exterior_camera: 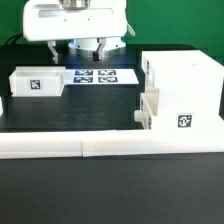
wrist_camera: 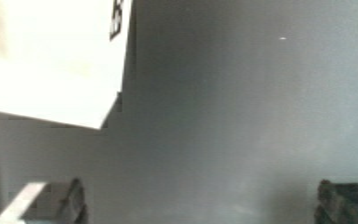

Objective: Assemble drawer

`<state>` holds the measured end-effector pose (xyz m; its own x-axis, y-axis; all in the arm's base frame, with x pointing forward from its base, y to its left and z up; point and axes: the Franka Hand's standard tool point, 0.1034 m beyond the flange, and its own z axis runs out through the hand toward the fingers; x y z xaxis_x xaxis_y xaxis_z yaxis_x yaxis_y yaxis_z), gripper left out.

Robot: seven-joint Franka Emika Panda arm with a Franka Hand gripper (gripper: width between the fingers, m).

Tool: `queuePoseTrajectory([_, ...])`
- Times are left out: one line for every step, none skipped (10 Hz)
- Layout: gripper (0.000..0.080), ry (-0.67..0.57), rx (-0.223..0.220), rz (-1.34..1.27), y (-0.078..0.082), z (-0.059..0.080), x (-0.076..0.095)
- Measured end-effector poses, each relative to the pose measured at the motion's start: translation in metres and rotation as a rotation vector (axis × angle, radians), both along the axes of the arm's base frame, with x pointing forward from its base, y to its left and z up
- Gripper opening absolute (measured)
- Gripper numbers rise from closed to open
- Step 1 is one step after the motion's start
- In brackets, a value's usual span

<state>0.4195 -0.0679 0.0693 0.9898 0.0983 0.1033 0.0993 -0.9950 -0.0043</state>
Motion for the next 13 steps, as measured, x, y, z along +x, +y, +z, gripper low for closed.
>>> queuePoseTrajectory([0.0649,0.0,0.001,0.005,0.002,0.0,0.0])
queuePoseTrajectory([0.0649,0.0,0.0,0.013,0.002,0.0,0.0])
queuePoseTrajectory([0.0649,0.0,0.0,0.013,0.002,0.0,0.0])
queuePoseTrajectory([0.0649,0.001,0.0,0.015,0.002,-0.001,0.0])
queuePoseTrajectory([0.0649,0.004,-0.002,0.026,0.0,-0.001,-0.002])
queuePoseTrajectory([0.0649,0.029,-0.002,0.027,-0.01,-0.005,-0.014])
queuePoseTrajectory([0.0649,0.047,-0.001,0.01,-0.019,-0.01,-0.024])
queuePoseTrajectory([0.0649,0.058,0.0,0.009,-0.025,-0.014,-0.03])
queuePoseTrajectory([0.0649,0.069,0.004,0.003,-0.03,-0.019,-0.035])
queuePoseTrajectory([0.0649,0.083,0.009,-0.007,-0.034,-0.025,-0.04])
queuePoseTrajectory([0.0649,0.1,0.018,-0.029,-0.036,-0.033,-0.044])
queuePoseTrajectory([0.0649,0.11,0.022,-0.034,-0.034,-0.037,-0.046])
queuePoseTrajectory([0.0649,0.115,0.024,-0.039,-0.033,-0.042,-0.048])
